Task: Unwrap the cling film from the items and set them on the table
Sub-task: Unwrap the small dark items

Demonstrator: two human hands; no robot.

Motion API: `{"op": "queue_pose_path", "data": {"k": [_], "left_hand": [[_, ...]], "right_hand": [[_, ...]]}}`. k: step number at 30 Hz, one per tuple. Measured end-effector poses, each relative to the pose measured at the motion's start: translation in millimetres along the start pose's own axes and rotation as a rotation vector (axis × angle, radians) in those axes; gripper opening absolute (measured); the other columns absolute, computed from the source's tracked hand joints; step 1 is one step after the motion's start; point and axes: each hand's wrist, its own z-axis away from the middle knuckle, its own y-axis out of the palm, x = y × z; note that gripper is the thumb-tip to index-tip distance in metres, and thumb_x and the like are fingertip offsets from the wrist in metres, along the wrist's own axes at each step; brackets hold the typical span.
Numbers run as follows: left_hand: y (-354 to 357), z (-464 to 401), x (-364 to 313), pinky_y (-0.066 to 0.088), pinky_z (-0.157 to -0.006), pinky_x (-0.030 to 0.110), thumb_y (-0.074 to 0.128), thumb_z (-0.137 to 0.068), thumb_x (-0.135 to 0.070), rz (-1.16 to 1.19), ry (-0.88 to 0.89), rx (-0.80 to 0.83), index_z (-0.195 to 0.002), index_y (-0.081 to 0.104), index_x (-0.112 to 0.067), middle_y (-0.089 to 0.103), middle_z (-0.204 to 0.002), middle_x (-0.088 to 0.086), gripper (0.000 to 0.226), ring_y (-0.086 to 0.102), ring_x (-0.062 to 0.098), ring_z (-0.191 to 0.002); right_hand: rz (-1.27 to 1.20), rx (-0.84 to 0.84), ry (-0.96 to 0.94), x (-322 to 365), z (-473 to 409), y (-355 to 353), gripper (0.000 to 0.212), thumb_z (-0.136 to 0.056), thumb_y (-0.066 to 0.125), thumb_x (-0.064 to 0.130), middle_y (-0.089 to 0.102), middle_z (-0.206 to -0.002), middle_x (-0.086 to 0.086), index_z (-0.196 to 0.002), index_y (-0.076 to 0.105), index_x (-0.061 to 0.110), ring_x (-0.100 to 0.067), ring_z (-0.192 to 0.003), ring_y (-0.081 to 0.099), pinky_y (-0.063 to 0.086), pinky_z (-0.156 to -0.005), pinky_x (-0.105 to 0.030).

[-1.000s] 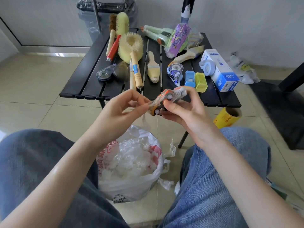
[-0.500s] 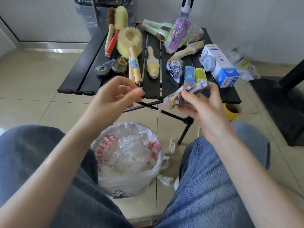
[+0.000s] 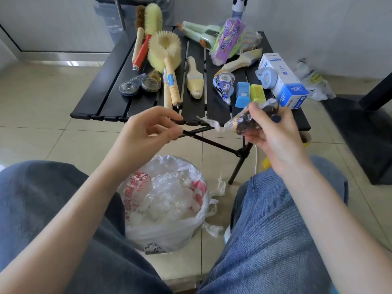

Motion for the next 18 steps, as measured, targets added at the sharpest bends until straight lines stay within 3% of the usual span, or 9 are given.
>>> {"op": "queue_pose_path", "data": {"k": [3,5,9,13,18], "left_hand": [[17,2,-9,0.053,-0.08,0.018,0.071,-0.068,-0.048,-0.003,-0.003,0.162,-0.118,0.056,-0.034,0.063,-0.111,-0.012,0.054,0.065,0.002,-0.093],[32,3,-12,0.051,-0.076,0.013,0.074,-0.07,-0.047,-0.122,0.051,0.215,-0.123,0.053,-0.035,0.06,-0.116,-0.015,0.058,0.063,-0.003,-0.092],[41,1,-11,0.046,-0.062,0.009,0.076,-0.079,-0.018,-0.081,0.06,0.103,-0.108,0.062,-0.033,0.066,-0.103,-0.013,0.035,0.066,0.0,-0.07],[35,1,-8,0.049,-0.063,0.013,0.078,-0.077,-0.015,-0.033,0.015,0.09,-0.101,0.064,-0.036,0.067,-0.094,-0.013,0.034,0.061,0.001,-0.061],[29,1,-4,0.053,-0.064,0.022,0.078,-0.076,-0.016,-0.083,-0.003,0.142,-0.108,0.063,-0.034,0.067,-0.088,-0.011,0.039,0.056,0.0,-0.057]], "right_hand": [[0.058,0.089,0.042,-9,6,13,0.074,-0.065,0.081,0.046,0.068,-0.108,-0.015,-0.117,0.048,0.006,-0.019,-0.081,0.072,0.054,-0.06,-0.026],[0.119,0.147,0.038,-15,13,23,0.082,-0.056,0.079,0.058,0.066,-0.11,-0.014,-0.115,0.05,0.009,-0.023,-0.09,0.071,0.055,-0.064,-0.03],[0.169,0.266,0.047,-18,21,27,0.065,-0.065,0.063,0.062,0.068,-0.104,-0.011,-0.112,0.054,0.017,-0.02,-0.094,0.069,0.056,-0.076,-0.033],[0.147,0.332,0.017,-18,23,23,0.024,-0.085,0.069,0.028,0.069,-0.106,-0.006,-0.107,0.061,0.02,-0.023,-0.101,0.066,0.056,-0.086,-0.037],[0.192,0.295,-0.061,-16,23,19,0.016,-0.086,0.069,0.023,0.07,-0.105,-0.006,-0.102,0.063,0.023,-0.021,-0.099,0.067,0.057,-0.087,-0.038]]}}
